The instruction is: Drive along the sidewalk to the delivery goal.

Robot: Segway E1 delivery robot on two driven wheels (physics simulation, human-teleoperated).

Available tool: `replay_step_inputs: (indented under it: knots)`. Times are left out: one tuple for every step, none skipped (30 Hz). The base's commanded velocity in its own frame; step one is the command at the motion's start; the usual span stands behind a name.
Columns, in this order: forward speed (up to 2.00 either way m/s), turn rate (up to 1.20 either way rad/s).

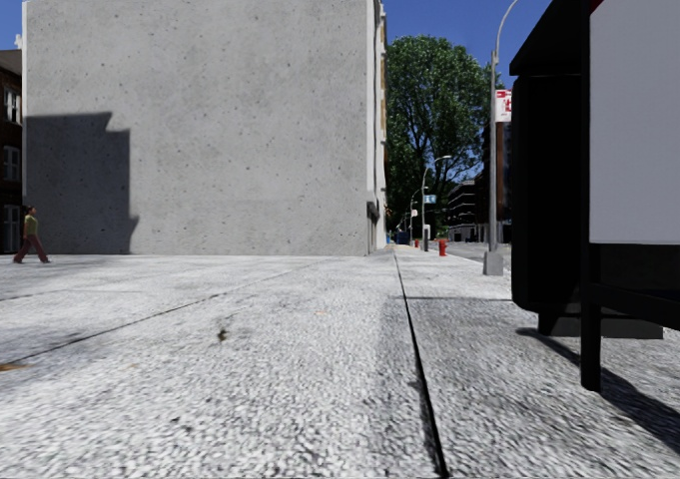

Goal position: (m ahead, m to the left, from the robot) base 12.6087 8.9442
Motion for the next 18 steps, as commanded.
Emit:
replay_step_inputs:
  knots:
    - [2.00, -0.23]
    - [2.00, -0.23]
    - [2.00, -0.27]
    - [2.00, -0.31]
    - [2.00, -0.34]
    - [2.00, -0.34]
    - [2.00, -0.35]
    - [2.00, -0.37]
    - [2.00, -0.37]
    - [2.00, -0.37]
    - [2.00, -0.37]
    - [2.00, -0.37]
    - [2.00, -0.37]
    - [2.00, -0.37]
    - [2.00, -0.37]
    - [2.00, -0.37]
    - [2.00, -0.37]
    - [2.00, -0.37]
